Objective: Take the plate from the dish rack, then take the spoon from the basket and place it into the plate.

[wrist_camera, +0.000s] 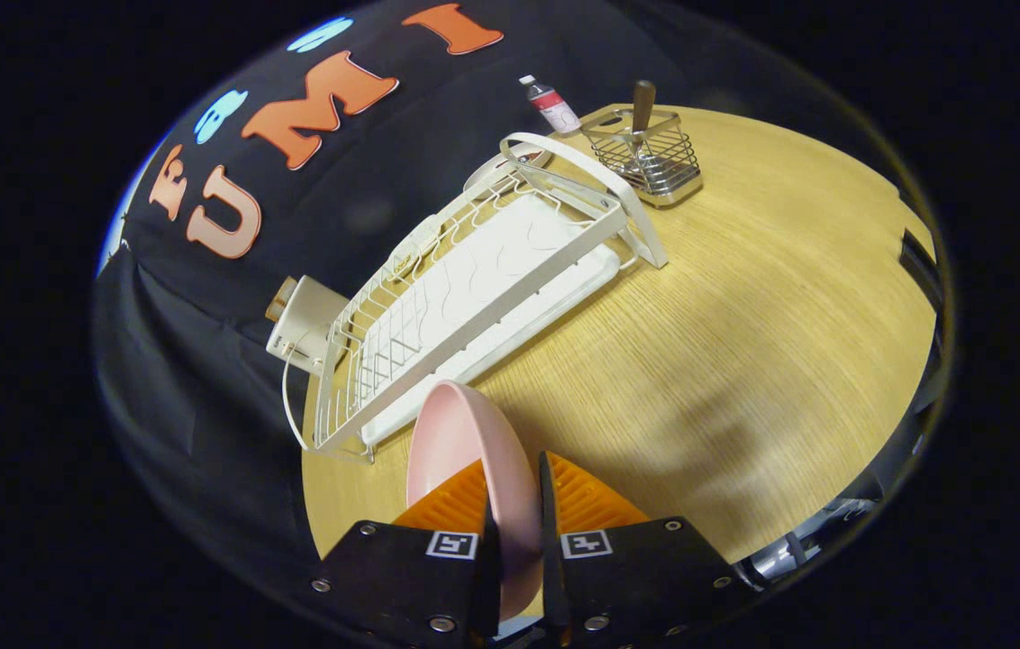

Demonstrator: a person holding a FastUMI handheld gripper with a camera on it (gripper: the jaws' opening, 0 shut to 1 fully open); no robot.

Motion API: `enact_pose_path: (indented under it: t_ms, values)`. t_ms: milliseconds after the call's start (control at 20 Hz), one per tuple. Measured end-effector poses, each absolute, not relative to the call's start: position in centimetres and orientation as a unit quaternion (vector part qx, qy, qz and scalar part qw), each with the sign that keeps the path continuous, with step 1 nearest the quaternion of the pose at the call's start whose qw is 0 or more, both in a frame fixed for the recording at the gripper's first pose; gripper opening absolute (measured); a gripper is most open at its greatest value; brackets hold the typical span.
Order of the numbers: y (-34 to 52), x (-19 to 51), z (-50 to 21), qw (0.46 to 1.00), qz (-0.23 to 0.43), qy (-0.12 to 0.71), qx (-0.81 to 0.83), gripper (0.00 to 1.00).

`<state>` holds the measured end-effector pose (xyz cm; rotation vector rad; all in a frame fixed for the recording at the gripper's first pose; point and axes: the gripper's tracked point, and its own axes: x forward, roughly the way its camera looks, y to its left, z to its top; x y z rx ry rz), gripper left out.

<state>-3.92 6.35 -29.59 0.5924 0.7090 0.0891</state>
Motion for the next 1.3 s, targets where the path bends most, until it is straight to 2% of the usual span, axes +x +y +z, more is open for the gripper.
enact_pose_path:
  t_ms: [300, 550, 700, 750, 800, 950, 1150, 1300]
  values:
    - [6.6, -2.8, -31.3, 0.874, 0.038, 0.357, 0.327, 0.2]
    - [3.7, -4.1, -30.9, 0.88, 0.013, 0.368, 0.301, 0.31]
    - [-0.9, -3.7, -28.7, 0.905, -0.024, 0.333, 0.265, 0.46]
    - [-2.8, -3.3, -27.6, 0.917, -0.04, 0.314, 0.244, 0.55]
    - [-4.6, -3.0, -26.1, 0.928, -0.054, 0.292, 0.223, 0.58]
    - [-9.1, -1.6, -21.2, 0.959, -0.081, 0.222, 0.159, 0.78]
    - [-12.0, 0.4, -16.0, 0.982, -0.092, 0.14, 0.092, 0.95]
    - [-12.7, 2.3, -13.9, 0.989, -0.086, 0.103, 0.057, 0.98]
